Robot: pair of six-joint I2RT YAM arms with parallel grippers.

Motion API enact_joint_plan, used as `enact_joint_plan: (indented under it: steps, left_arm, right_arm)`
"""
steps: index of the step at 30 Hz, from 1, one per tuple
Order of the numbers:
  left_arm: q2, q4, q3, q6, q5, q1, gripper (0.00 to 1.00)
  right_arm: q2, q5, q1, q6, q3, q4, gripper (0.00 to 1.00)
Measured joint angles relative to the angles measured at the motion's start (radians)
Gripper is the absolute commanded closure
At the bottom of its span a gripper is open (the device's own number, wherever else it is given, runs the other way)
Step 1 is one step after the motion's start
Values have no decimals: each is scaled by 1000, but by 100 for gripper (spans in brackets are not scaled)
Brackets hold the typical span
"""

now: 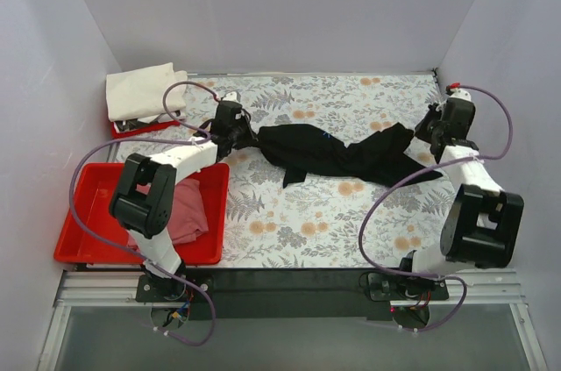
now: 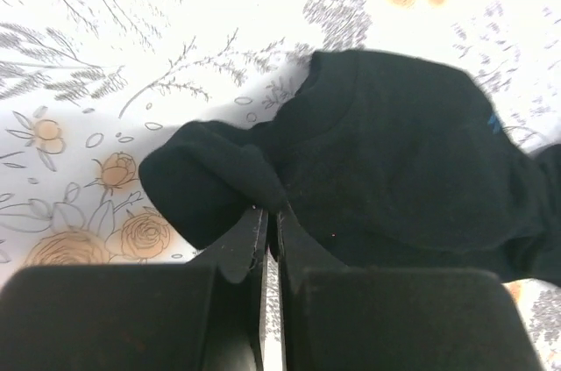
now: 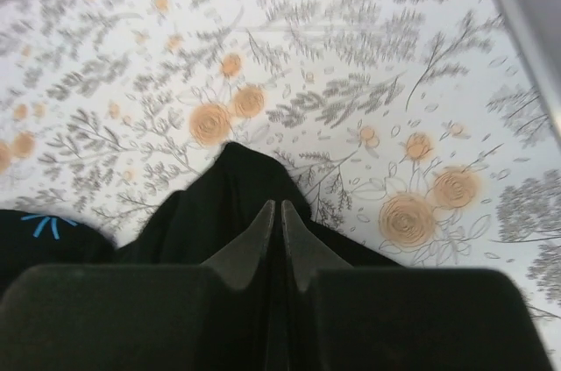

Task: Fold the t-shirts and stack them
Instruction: Flatten the tshirt out

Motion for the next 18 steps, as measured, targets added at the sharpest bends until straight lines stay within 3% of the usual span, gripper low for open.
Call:
enact_joint_plan:
  steps: [9, 15, 17, 18]
  left_arm:
    - [-207, -43, 13, 40, -54, 0, 100]
    - [-242, -58, 66, 73, -50, 1, 100]
    - [-239, -74, 64, 74, -45, 1, 100]
    - [-237, -80, 63, 74, -42, 1, 100]
  right_arm:
    - [-397, 32, 0, -55, -26, -6, 99]
    - [-413, -6, 0, -79, 46, -68, 99]
    - [-382, -26, 0, -76, 32, -78, 90]
    - [-359, -37, 0, -72, 18, -81, 81]
